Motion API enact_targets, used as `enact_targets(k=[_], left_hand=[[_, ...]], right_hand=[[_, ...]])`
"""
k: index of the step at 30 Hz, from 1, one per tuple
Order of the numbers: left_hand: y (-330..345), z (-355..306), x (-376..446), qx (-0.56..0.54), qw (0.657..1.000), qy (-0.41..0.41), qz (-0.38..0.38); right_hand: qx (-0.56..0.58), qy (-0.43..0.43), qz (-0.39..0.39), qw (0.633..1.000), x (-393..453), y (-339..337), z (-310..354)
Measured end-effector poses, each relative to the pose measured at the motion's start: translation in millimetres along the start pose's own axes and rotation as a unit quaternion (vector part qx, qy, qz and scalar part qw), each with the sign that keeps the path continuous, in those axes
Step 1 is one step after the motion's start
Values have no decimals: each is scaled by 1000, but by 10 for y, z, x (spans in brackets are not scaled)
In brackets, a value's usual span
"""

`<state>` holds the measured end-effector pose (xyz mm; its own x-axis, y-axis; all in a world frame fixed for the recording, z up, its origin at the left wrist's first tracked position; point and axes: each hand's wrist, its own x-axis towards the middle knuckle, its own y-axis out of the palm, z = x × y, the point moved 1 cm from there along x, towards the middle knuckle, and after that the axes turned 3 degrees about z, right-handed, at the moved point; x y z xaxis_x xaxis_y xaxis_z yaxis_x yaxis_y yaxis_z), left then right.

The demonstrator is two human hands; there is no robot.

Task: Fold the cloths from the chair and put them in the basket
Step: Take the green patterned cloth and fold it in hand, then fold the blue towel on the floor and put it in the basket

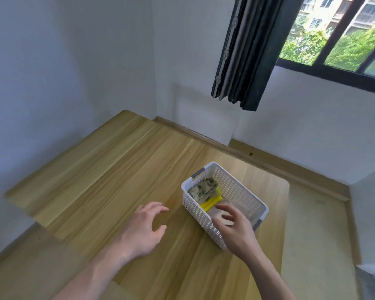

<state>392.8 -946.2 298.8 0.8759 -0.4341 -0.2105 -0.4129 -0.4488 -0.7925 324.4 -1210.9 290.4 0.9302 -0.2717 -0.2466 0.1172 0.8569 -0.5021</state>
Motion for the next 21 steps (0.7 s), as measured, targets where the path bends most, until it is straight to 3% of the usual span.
enact_targets(k=[12,21], left_hand=[[179,393,-2250,-27,990,-120,-68],[-39,1306,-4089,-37,950,-273,-147]], right_hand=[[-88,-119,162,976,-1353,836,184],[-129,-207,304,921,-2229,2228,848]])
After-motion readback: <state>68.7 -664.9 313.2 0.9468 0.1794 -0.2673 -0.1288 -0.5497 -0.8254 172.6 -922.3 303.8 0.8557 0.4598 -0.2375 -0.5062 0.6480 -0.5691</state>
